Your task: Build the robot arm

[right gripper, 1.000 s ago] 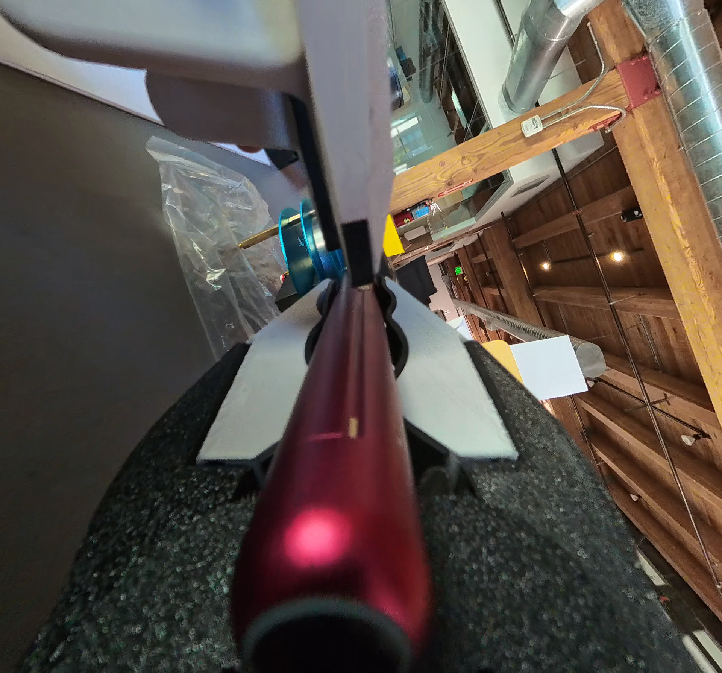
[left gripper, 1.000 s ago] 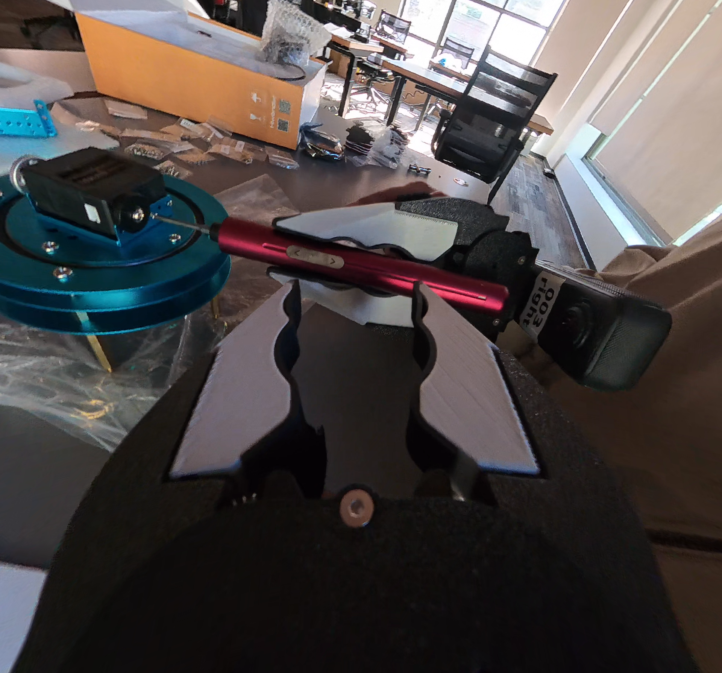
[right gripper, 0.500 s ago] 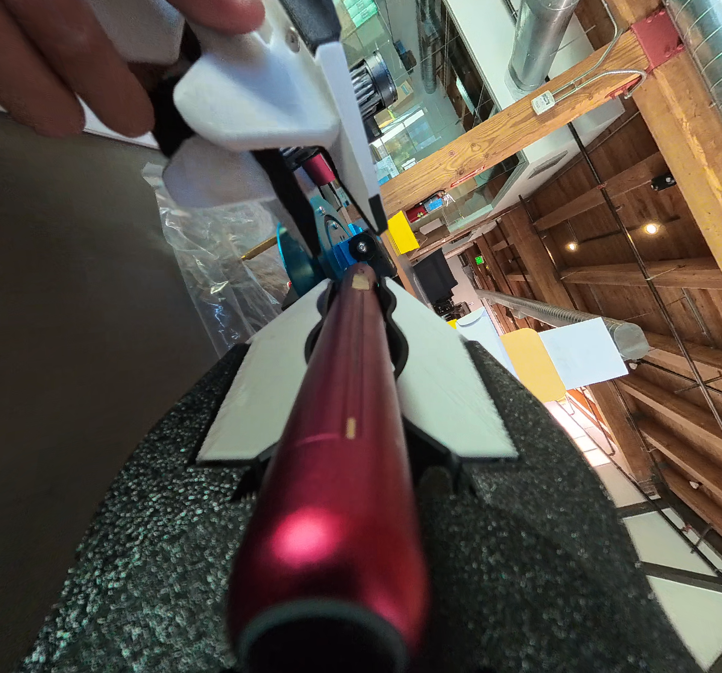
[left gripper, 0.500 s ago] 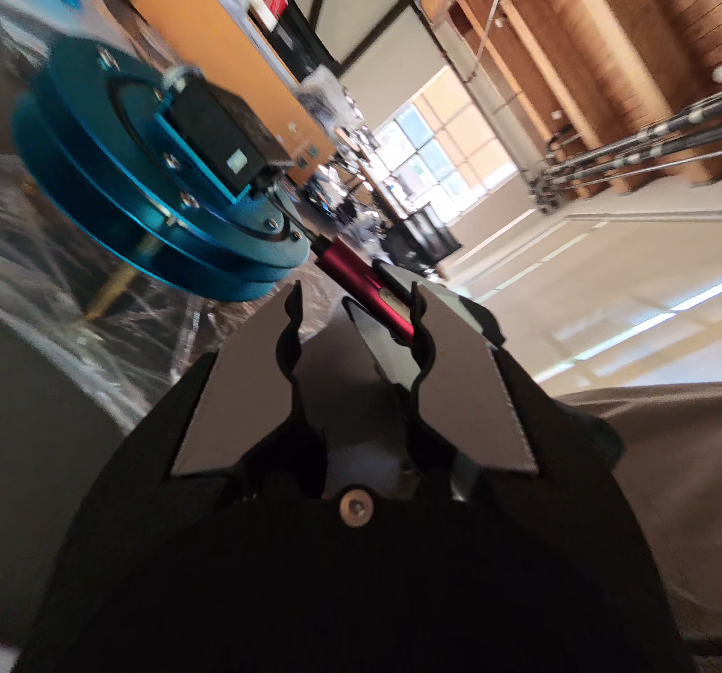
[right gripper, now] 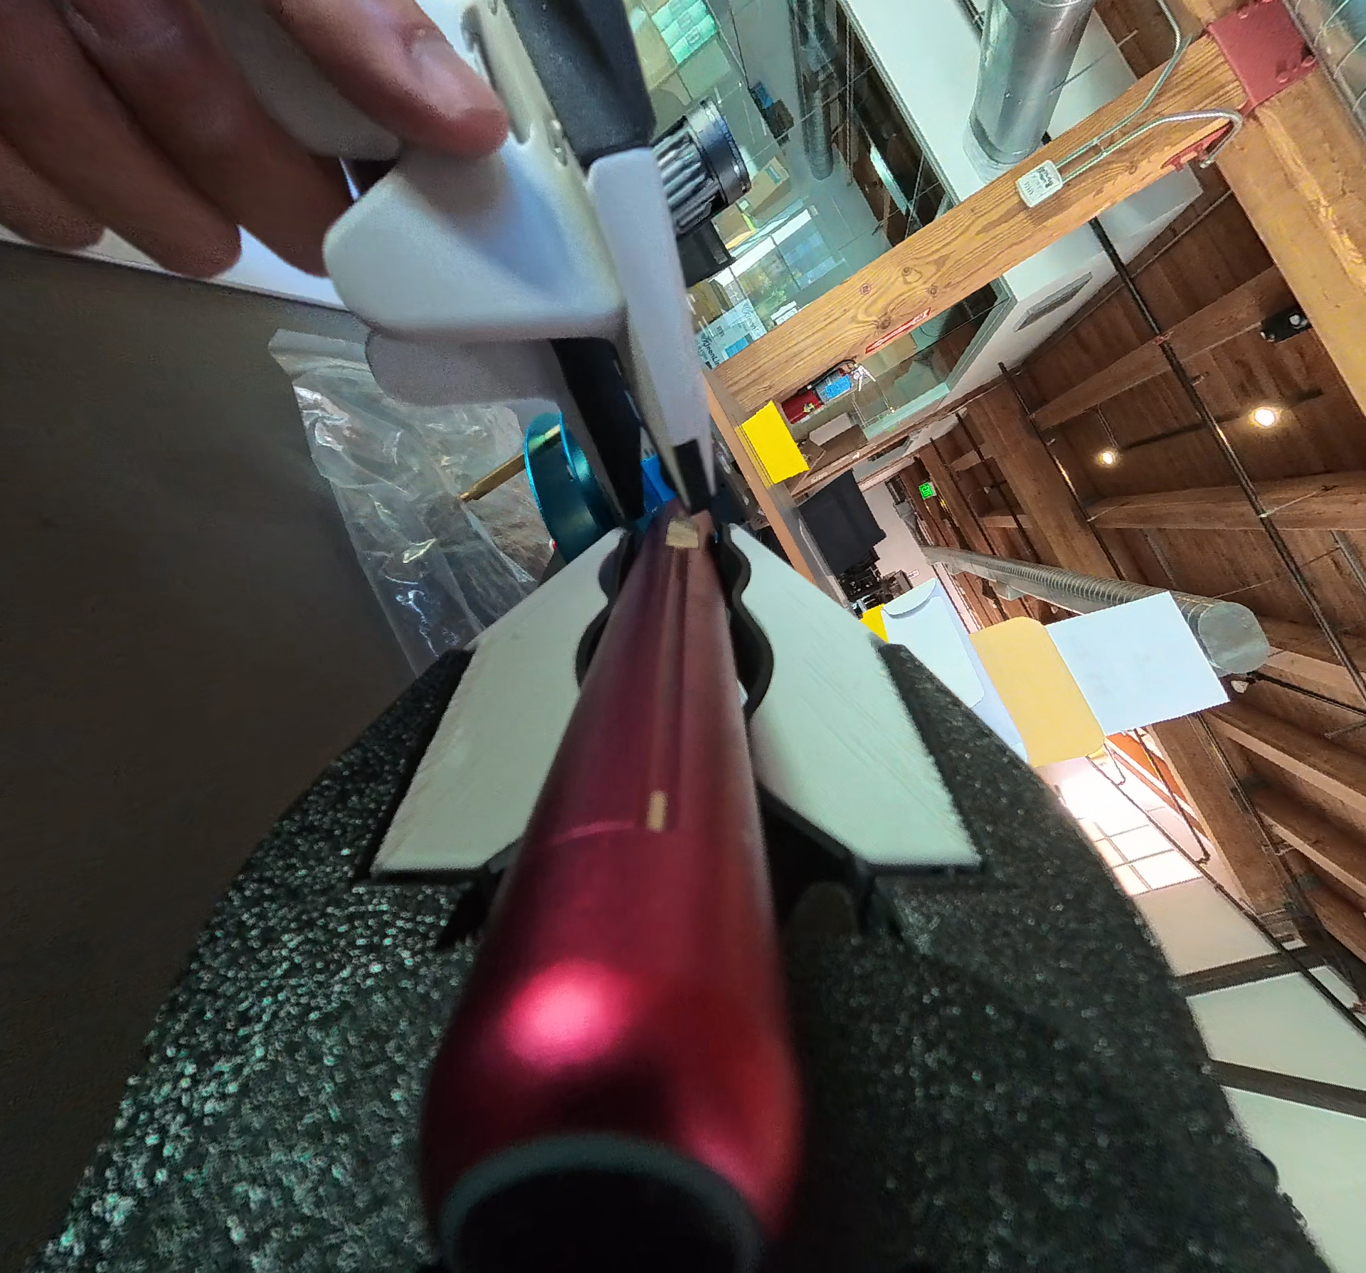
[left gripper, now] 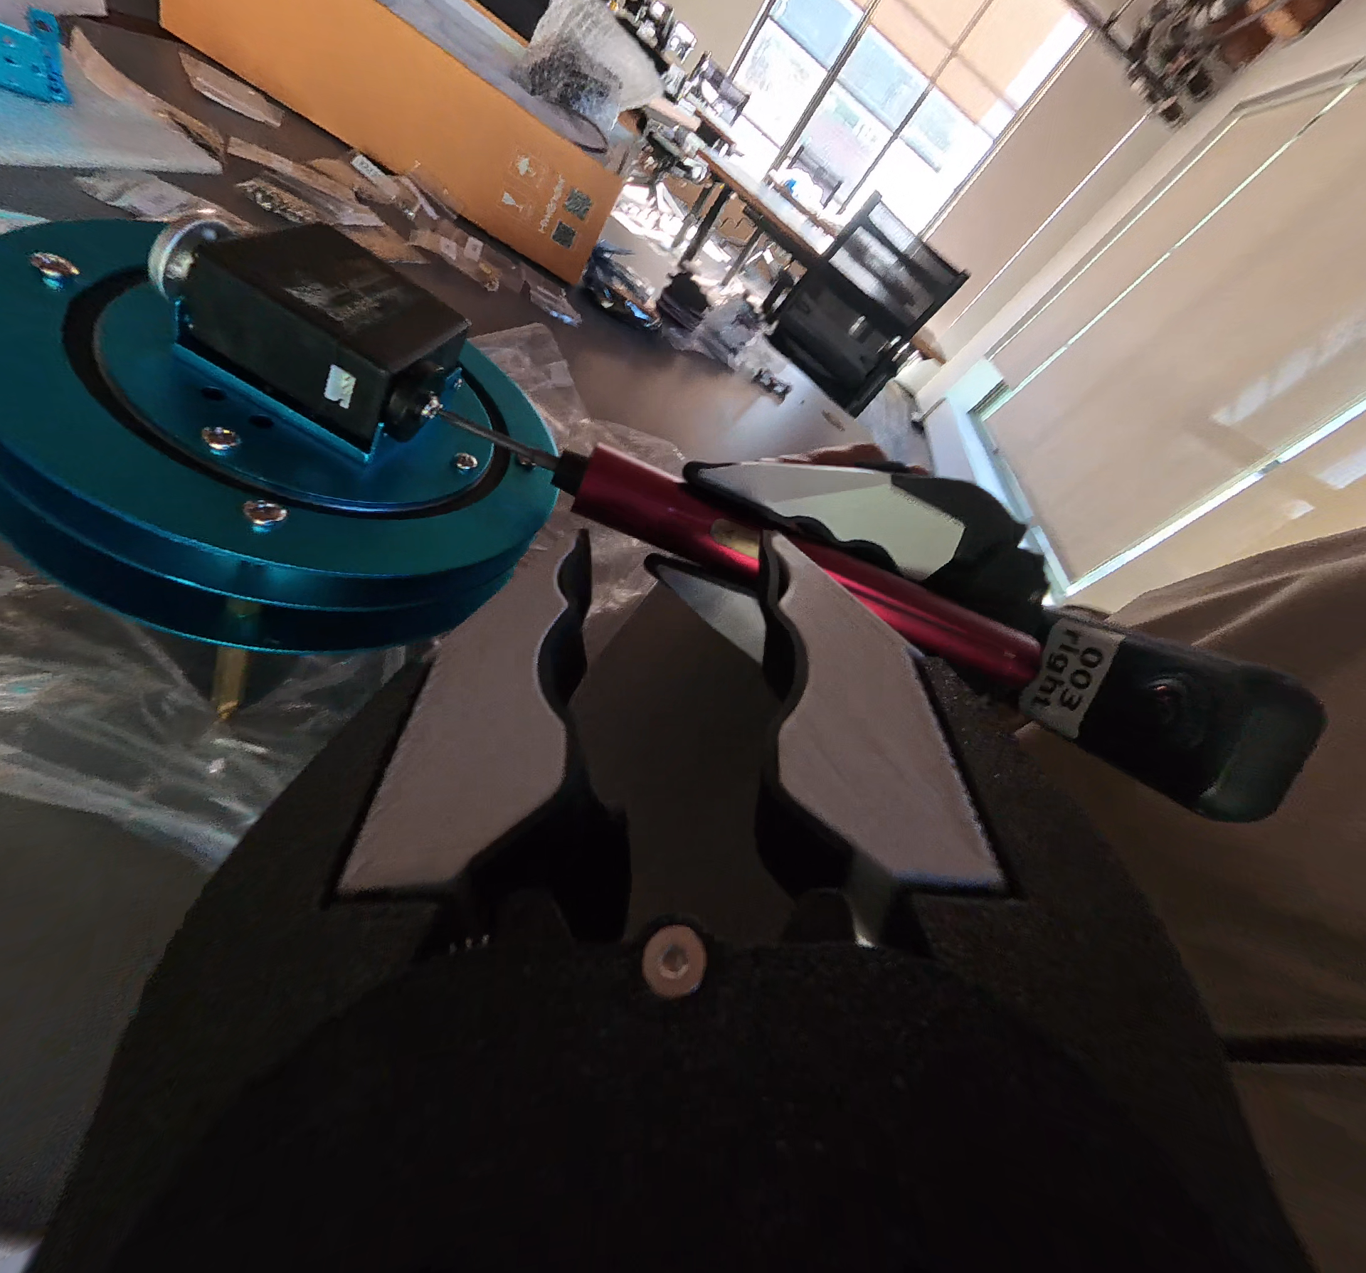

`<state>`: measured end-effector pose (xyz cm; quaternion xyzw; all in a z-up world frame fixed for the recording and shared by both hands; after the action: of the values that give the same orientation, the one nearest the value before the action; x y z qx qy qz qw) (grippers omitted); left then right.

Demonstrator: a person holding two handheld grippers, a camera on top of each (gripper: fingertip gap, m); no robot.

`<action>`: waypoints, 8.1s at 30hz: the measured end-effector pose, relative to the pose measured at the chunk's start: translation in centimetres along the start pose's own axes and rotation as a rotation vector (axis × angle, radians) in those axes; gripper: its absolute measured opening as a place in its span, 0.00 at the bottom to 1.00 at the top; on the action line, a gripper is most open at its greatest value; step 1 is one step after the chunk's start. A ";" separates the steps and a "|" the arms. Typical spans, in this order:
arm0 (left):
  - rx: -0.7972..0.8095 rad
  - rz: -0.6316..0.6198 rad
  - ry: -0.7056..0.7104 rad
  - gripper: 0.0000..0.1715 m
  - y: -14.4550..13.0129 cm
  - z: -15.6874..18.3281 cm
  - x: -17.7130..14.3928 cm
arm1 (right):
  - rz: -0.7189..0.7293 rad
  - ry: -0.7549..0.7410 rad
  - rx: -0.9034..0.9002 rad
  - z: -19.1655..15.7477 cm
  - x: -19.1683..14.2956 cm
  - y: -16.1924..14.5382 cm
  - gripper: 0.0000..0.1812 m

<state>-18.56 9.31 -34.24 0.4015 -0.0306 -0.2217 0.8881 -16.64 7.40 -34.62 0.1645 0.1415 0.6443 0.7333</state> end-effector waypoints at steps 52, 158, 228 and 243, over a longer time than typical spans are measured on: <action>-0.301 0.076 -0.196 0.14 -0.3 0.5 0.4 | 0.031 -0.008 0.057 0.4 -0.2 0.4 0.11; 0.928 -0.146 -0.069 0.00 -0.5 4.1 -3.9 | 0.222 0.469 1.479 4.4 -6.8 3.8 0.11; 0.602 -0.232 0.161 0.38 6.3 -2.9 -1.3 | 0.118 0.034 0.055 1.6 -4.9 -0.4 0.11; 0.573 -0.275 0.132 0.31 5.3 -4.9 0.5 | 0.135 0.020 -0.132 0.2 -2.6 -0.7 0.11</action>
<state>-15.07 15.59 -33.79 0.6490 0.0203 -0.2953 0.7008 -16.30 4.73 -34.76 0.1186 0.0949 0.7018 0.6960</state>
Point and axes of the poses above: each gripper's, where its closed fingertips meet, x out along the fingers, y out of its top, z = x × y across the jaws, the point moved 2 cm from there along -x, back along the fingers, and after that the axes turned 8 degrees about -x, right-handed, at the moved point
